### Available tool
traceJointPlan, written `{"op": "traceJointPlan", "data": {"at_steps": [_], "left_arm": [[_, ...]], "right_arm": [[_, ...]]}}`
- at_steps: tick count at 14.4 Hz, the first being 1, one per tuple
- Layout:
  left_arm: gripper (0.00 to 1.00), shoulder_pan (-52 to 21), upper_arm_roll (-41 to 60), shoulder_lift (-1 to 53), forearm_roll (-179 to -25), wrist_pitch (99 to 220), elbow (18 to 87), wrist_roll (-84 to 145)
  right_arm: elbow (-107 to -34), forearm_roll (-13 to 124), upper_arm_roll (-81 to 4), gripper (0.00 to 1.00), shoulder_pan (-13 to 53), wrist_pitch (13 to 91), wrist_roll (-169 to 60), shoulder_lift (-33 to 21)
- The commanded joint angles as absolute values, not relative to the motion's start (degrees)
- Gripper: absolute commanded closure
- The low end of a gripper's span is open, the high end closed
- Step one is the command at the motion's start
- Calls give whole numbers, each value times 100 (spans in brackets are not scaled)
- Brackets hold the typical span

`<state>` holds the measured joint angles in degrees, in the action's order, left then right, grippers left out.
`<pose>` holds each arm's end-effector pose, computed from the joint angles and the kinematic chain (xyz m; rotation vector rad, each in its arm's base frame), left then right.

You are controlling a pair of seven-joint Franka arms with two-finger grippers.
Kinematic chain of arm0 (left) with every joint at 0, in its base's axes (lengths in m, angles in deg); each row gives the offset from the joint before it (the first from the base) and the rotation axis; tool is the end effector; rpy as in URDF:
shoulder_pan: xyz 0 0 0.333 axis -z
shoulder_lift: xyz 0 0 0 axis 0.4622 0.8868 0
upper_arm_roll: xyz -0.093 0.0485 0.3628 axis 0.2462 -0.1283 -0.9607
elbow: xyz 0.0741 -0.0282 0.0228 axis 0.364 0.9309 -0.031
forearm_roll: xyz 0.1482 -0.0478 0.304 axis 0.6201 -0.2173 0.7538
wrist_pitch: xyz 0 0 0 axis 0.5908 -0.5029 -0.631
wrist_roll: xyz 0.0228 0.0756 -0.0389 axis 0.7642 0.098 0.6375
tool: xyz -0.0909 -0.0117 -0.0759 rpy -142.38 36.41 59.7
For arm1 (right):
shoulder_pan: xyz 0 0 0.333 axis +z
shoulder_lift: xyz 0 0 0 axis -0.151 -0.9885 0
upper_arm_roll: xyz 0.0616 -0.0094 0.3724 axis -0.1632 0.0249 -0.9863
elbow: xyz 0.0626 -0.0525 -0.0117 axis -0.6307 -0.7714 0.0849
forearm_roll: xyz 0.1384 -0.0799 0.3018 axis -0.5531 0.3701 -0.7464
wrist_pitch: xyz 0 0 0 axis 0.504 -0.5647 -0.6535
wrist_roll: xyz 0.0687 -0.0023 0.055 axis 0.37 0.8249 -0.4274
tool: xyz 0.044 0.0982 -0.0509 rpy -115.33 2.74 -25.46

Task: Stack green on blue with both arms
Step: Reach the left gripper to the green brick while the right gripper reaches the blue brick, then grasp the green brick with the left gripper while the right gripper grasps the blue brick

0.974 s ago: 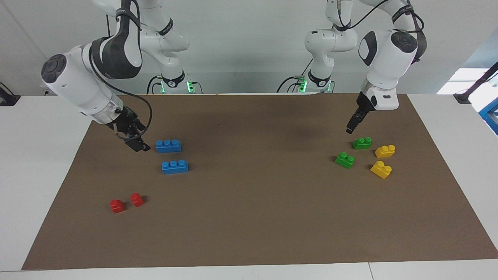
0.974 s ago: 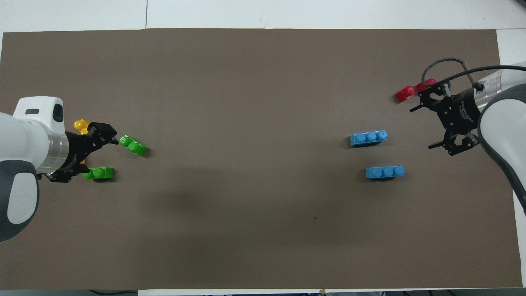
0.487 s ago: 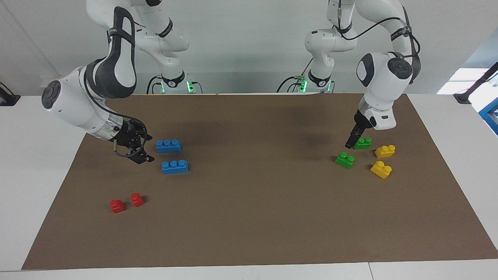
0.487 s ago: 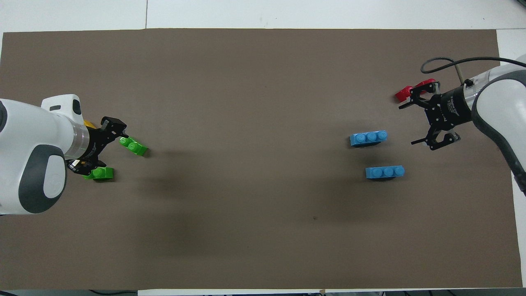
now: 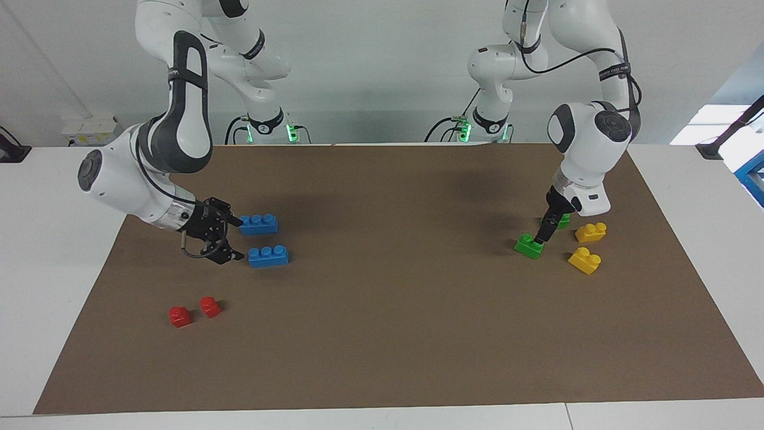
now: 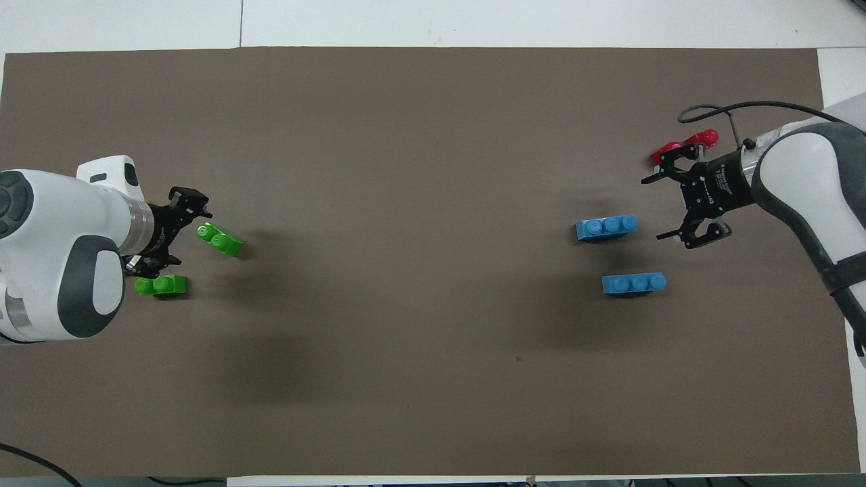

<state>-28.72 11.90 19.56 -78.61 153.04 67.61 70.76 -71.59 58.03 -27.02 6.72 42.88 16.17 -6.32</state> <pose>0.5111 -0.0386 0.4527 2.7607 1.3612 0.0640 0.5757 -0.0145 0.4484 -2.1402 1.8193 0.5651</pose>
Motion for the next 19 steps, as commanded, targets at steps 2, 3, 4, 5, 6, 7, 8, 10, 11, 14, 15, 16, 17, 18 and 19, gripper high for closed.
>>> {"op": "traceJointPlan", "data": {"at_steps": [2, 3, 4, 5, 6, 7, 8, 10, 11, 14, 15, 16, 17, 18, 19], "left_arm": [[0, -2884, 1196, 2069, -7949, 15572, 6844, 7188], [0, -2885, 1196, 2104, -7949, 15642, 6879, 7188], [0, -2885, 1196, 2147, -7949, 15799, 6966, 7205], [0, -2876, 1196, 2183, -7949, 15966, 7054, 7214], [0, -2876, 1196, 2192, -7949, 16063, 7107, 7249], [0, -2867, 1196, 2218, -7949, 16090, 7116, 7267], [0, -2858, 1187, 2288, -7949, 16099, 7116, 7267], [0, -2849, 1187, 2332, -7940, 16126, 7108, 7267], [0, -2849, 1187, 2367, -7940, 16134, 7108, 7267], [0, -2823, 1178, 2394, -7914, 16143, 7108, 7267], [0, -2823, 1178, 2403, -7905, 16135, 7099, 7267], [0, -2823, 1178, 2403, -7887, 16143, 7090, 7258], [0, -2823, 1178, 2411, -7870, 16135, 7073, 7258], [0, -2823, 1178, 2412, -7861, 16135, 7055, 7249], [1, -2832, 1178, 2455, -7852, 16135, 7055, 7249]], "right_arm": [[-7259, 5585, -2742, 0, 605, 4397, 1637, -790], [-7259, 5437, -2742, 0, 605, 4406, 1628, -825], [-7268, 5400, -2742, 0, 596, 4423, 1593, -869], [-7294, 5400, -2742, 0, 588, 4476, 1575, -887], [-7347, 5391, -2742, 0, 587, 4511, 1575, -895], [-7391, 5391, -2742, 0, 587, 4581, 1575, -904], [-7408, 5382, -2742, 0, 587, 4591, 1575, -922], [-7417, 5242, -2742, 0, 587, 4634, 1575, -957], [-7496, 5233, -2742, 0, 622, 4756, 1575, -966], [-7637, 5233, -2742, 0, 640, 4942, 1566, -948], [-7646, 5233, -2742, 0, 640, 4942, 1506, -957], [-7672, 5233, -2742, 0, 640, 4951, 1470, -966], [-7724, 5233, -2750, 0, 640, 5003, 1452, -957], [-7769, 5233, -2742, 0, 658, 5056, 1435, -948], [-7804, 5224, -2742, 0, 675, 5074, 1400, -948]]}}
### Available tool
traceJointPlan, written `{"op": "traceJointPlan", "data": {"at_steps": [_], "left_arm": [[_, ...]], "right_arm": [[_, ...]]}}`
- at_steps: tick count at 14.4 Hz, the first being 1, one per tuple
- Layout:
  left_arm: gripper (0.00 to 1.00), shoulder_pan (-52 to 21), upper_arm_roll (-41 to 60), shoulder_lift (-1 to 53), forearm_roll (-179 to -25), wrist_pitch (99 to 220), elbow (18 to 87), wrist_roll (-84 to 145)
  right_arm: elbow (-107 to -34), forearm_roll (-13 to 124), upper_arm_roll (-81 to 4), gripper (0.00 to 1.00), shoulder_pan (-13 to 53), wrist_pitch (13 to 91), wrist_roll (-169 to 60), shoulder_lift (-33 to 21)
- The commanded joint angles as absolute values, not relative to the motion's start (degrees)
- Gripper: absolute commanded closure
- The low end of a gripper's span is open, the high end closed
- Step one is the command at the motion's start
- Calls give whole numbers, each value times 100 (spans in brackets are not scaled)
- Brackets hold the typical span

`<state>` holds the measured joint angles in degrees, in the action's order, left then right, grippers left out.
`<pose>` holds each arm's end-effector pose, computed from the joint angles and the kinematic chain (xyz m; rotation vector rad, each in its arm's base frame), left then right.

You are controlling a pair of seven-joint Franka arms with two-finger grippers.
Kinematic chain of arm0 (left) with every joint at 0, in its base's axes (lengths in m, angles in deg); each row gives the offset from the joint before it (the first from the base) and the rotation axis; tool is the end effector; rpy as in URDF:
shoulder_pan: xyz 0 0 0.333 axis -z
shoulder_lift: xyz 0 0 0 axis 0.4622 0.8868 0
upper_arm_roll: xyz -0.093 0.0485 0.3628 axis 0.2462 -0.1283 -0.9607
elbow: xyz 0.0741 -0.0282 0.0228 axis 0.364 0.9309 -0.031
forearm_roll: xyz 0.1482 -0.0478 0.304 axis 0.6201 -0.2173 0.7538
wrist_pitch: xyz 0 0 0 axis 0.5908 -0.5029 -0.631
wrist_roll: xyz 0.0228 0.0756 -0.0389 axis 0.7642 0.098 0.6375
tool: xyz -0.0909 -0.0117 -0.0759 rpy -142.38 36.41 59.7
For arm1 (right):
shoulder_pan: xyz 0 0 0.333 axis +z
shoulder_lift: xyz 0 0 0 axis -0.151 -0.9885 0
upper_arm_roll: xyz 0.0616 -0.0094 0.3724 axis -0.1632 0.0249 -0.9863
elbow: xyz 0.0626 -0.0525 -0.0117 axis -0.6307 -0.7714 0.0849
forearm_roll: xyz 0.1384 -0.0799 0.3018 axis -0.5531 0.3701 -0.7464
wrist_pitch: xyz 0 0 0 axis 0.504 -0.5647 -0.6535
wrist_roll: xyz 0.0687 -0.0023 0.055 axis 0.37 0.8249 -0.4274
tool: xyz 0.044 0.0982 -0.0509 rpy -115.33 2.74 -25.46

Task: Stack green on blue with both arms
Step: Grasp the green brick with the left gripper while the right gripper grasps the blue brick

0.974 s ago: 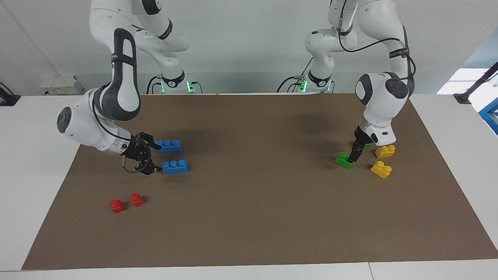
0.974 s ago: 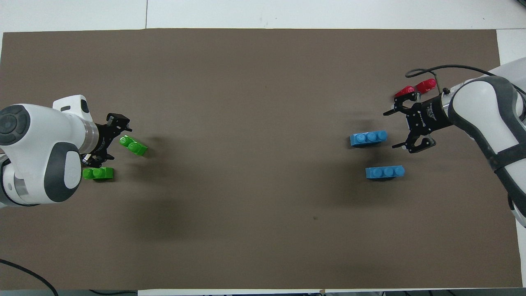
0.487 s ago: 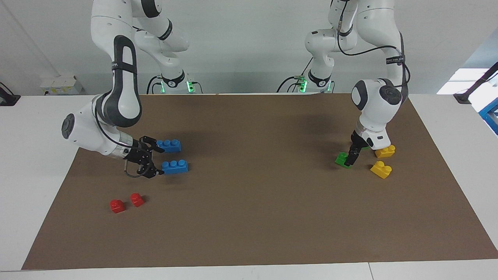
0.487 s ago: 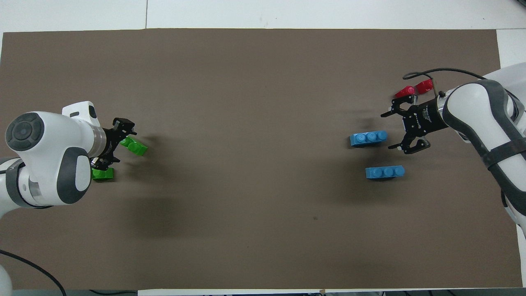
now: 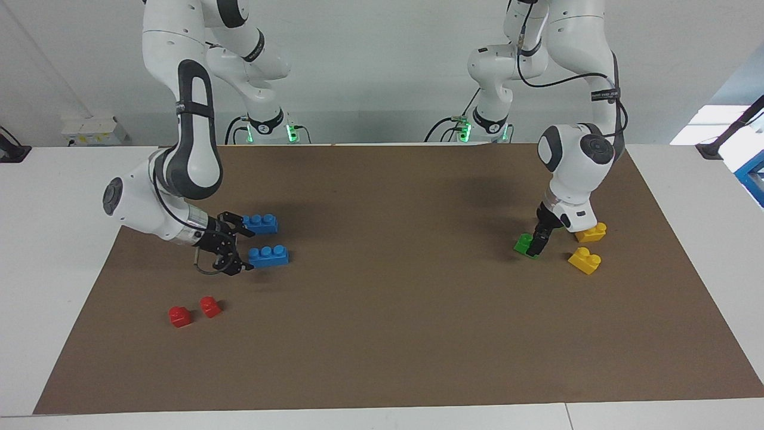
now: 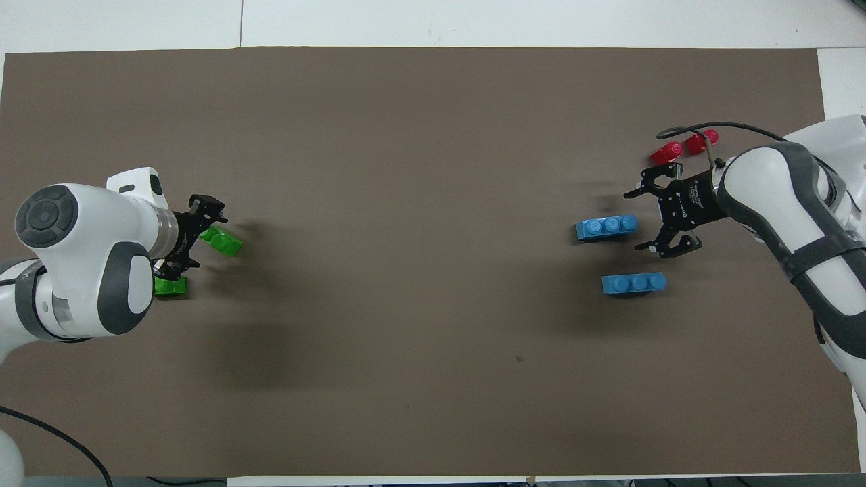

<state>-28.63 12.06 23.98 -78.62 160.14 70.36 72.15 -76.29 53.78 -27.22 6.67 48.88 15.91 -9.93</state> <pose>0.5193 -0.0401 0.4058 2.7404 1.3929 0.0576 0.5755 -0.0149 0.3877 -2.0398 1.8971 0.6282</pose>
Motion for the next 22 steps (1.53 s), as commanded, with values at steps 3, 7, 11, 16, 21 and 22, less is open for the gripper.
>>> {"op": "traceJointPlan", "data": {"at_steps": [3, 7, 11, 16, 21, 22], "left_arm": [[1, -2823, 1178, 2595, -7668, 16231, 7046, 7267], [1, -2841, 1169, 2605, -7659, 16214, 7020, 7258], [4, -2893, 1169, 2631, -7659, 16222, 6958, 7258], [6, -2902, 1169, 2631, -7659, 16258, 6967, 7276], [69, -2885, 1169, 2631, -7659, 16266, 6976, 7381], [86, -2893, 1169, 2631, -7659, 16266, 6976, 7381]], "right_arm": [[-7979, 5041, -2750, 0, 684, 5320, 1207, -957], [-8024, 4952, -2750, 2, 702, 5469, 1136, -948], [-8085, 4943, -2750, 23, 702, 5566, 1127, -948], [-8077, 4943, -2742, 87, 842, 5566, 1118, -948], [-8033, 4943, -2750, 100, 807, 5443, 618, -948], [-8015, 4943, -2750, 100, 816, 5435, 617, -948]]}}
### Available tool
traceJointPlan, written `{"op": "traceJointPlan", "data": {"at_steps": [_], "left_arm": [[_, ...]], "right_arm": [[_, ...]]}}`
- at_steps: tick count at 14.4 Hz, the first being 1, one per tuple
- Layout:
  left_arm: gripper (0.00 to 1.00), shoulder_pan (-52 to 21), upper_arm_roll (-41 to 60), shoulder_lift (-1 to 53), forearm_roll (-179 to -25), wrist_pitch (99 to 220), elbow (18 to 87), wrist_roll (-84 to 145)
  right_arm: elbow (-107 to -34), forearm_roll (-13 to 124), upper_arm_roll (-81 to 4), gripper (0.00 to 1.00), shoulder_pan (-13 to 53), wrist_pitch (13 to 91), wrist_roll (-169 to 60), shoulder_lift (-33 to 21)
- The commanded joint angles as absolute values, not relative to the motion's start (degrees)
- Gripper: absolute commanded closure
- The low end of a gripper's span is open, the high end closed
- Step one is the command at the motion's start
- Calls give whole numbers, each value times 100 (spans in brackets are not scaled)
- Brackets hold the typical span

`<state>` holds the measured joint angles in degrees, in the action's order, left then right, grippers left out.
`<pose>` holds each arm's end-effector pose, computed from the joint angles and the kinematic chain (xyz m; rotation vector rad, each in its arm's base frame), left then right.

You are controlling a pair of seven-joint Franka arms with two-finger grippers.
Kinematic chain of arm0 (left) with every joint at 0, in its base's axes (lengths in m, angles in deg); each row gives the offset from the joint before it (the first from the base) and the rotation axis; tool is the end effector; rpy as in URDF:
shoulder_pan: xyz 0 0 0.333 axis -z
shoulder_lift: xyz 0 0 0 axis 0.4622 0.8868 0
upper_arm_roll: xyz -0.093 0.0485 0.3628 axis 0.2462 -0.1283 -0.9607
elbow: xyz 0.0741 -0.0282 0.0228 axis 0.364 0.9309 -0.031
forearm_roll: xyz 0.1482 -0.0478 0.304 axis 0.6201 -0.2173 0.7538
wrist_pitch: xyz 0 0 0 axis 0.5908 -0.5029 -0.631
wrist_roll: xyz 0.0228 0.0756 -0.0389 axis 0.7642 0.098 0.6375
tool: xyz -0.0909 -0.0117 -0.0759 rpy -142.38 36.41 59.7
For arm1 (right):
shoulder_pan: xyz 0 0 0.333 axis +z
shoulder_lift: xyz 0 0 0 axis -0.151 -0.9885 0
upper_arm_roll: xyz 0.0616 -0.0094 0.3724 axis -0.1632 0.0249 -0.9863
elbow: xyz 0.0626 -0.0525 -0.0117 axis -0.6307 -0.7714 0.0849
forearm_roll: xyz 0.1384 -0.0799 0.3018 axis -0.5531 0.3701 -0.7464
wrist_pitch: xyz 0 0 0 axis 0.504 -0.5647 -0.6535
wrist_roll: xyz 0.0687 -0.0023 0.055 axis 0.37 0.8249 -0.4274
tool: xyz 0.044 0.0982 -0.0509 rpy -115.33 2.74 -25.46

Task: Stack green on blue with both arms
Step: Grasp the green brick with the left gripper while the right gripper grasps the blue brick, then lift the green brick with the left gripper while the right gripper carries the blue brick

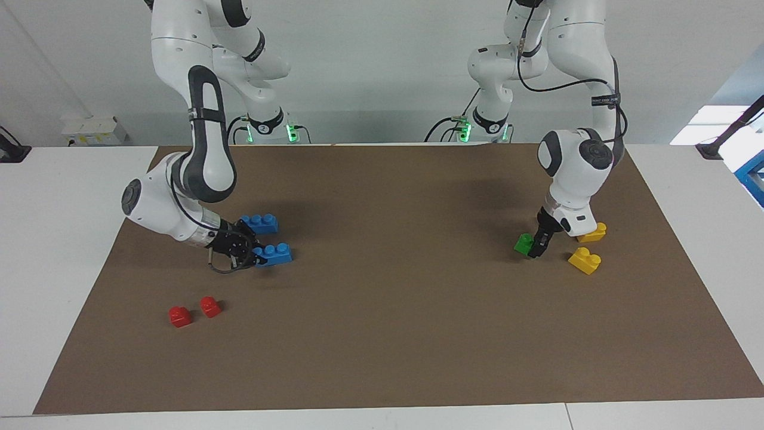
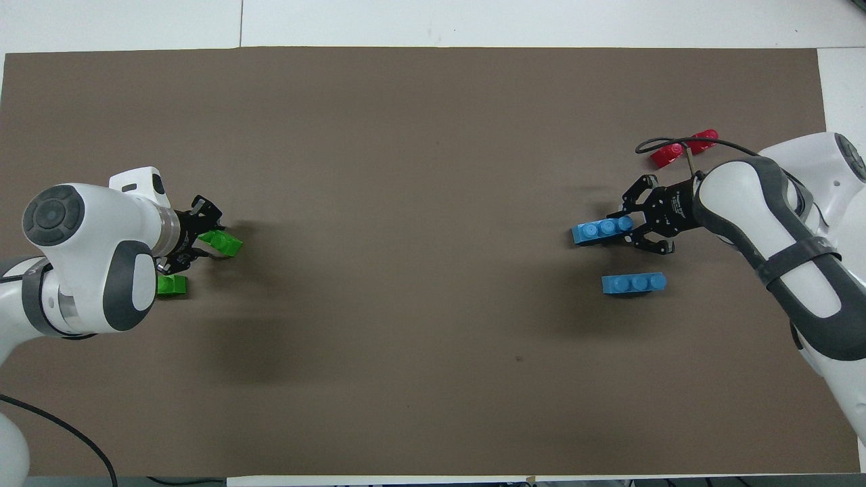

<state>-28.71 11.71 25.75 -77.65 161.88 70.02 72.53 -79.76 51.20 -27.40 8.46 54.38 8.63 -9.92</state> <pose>0.5268 -0.0363 0.3948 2.7434 1.3989 0.0729 0.5711 0.0001 0.3706 -2.1040 1.7745 0.5620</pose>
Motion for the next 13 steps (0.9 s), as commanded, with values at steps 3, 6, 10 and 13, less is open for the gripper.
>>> {"op": "traceJointPlan", "data": {"at_steps": [3, 6, 10, 13], "left_arm": [[100, -2893, 1169, 2640, -7659, 16266, 6950, 7381], [100, -2893, 1169, 2640, -7659, 16249, 6844, 7372], [100, -2876, 1169, 2623, -7659, 15768, 6424, 7381], [100, -2762, 1169, 2579, -7659, 14758, 5713, 7460]], "right_arm": [[-7910, 4943, -2759, 100, 903, 5303, 748, -887], [-7813, 4934, -2759, 100, 1316, 5241, 1590, -729], [-7848, 4732, -2759, 100, 2018, 5294, 2672, -474], [-7874, 4592, -2751, 100, 2589, 5381, 3462, -342]]}}
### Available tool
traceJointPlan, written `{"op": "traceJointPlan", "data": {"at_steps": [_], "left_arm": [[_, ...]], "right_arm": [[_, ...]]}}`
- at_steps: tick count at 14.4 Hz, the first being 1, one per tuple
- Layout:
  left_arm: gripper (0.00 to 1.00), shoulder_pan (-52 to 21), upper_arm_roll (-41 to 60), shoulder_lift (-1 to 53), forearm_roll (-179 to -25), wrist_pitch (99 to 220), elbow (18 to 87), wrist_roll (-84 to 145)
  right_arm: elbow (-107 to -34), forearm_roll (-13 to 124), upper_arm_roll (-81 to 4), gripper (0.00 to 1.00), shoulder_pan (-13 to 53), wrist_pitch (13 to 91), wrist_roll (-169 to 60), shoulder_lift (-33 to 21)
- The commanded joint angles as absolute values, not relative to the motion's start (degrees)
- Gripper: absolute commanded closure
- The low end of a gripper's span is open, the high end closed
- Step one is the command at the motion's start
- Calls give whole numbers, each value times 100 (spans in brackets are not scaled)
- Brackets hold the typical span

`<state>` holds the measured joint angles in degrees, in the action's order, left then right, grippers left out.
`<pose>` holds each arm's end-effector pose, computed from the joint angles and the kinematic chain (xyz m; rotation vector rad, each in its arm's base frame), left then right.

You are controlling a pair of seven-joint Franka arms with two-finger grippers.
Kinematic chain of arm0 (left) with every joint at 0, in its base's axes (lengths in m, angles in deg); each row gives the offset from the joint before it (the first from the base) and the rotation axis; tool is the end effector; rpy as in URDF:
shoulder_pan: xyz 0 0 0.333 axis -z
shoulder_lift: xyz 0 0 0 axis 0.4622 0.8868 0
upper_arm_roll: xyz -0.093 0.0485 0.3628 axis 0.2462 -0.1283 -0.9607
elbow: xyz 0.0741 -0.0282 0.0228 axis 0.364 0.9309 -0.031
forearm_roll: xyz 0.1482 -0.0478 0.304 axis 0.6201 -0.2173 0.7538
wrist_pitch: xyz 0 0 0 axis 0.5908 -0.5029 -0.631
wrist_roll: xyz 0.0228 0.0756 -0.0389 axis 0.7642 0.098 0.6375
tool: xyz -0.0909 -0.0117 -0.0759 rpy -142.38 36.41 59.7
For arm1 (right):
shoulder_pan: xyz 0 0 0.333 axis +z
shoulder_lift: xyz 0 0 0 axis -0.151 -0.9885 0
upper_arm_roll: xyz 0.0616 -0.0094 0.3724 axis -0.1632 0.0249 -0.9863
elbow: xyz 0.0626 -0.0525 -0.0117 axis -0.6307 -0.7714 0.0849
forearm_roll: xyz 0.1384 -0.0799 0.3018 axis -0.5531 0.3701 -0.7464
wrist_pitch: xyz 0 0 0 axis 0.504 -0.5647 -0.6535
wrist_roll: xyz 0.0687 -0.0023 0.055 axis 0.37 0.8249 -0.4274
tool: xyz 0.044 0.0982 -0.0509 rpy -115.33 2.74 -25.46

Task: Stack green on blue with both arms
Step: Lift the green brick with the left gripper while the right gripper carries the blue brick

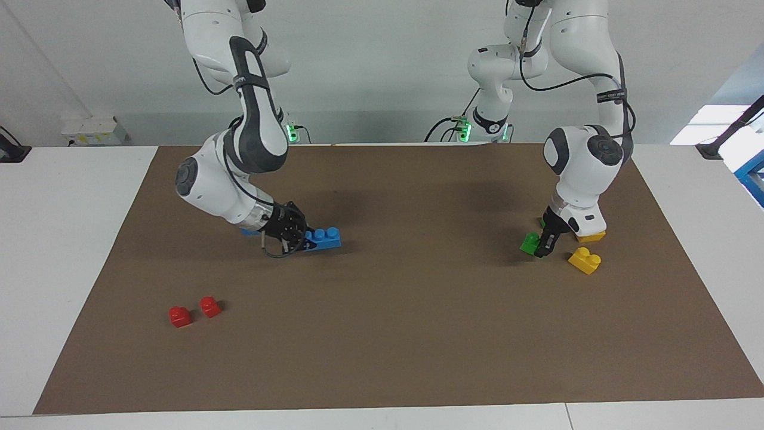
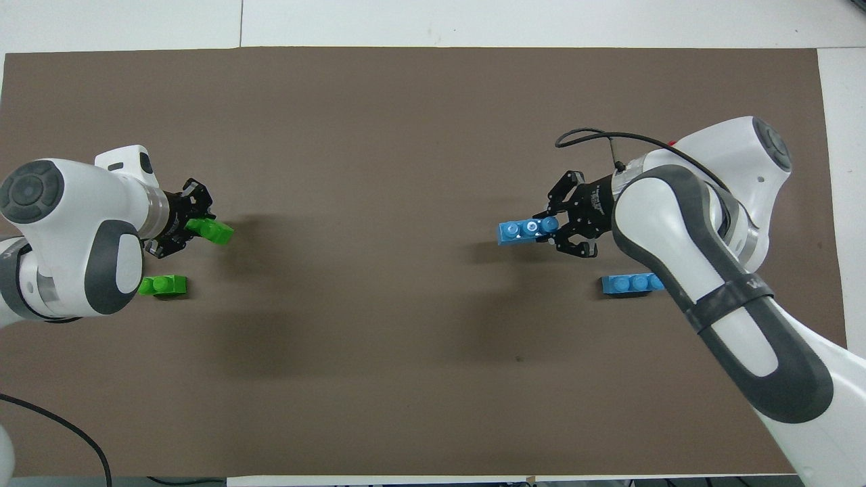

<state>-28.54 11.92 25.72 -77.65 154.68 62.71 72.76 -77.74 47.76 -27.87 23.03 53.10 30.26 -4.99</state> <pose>0.5478 -0.0411 0.4334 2.7432 1.3913 0.0737 0.5529 0.1530 0.4341 -1.9983 1.8859 0.6681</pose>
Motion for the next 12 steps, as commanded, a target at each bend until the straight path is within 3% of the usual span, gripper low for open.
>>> {"op": "traceJointPlan", "data": {"at_steps": [1, 5, 12], "left_arm": [[100, -2701, 1161, 2544, -7659, 14441, 5475, 7599], [100, -2517, 1205, 2228, -7563, 13806, 5122, 8406], [100, -1910, 1283, 1806, -7219, 13181, 4937, 10876]], "right_arm": [[-7874, 4591, -2750, 100, 2765, 5521, 3682, -316], [-8172, 4583, -2759, 100, 3328, 6636, 4246, -315], [-8515, 4478, -2759, 100, 3909, 7464, 4546, -395]]}}
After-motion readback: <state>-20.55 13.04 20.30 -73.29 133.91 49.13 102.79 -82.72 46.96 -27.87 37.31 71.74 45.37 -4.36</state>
